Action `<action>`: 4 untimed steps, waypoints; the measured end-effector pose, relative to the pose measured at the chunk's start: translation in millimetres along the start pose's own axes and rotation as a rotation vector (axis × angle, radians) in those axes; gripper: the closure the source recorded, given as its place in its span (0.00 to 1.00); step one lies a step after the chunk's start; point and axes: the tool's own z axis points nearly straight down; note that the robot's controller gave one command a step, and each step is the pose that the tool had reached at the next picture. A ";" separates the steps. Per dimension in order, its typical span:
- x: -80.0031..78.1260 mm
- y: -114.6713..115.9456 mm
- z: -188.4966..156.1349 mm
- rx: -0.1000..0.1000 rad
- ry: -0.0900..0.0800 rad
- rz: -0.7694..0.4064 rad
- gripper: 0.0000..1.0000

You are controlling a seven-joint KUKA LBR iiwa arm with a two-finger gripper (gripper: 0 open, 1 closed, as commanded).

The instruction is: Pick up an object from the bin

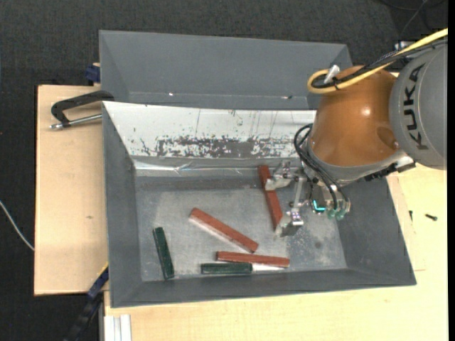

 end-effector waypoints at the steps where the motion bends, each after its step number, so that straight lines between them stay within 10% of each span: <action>1: -1.8 0.0 -4.1 0.000 -0.009 0.001 0.00; 3: -20.9 64.6 80.7 -0.001 -0.006 0.074 0.00; 4: -16.9 84.4 36.0 -0.003 -0.015 0.188 0.00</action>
Offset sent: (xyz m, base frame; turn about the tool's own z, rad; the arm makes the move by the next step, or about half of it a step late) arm 0.0285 0.0829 -0.1161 -0.0506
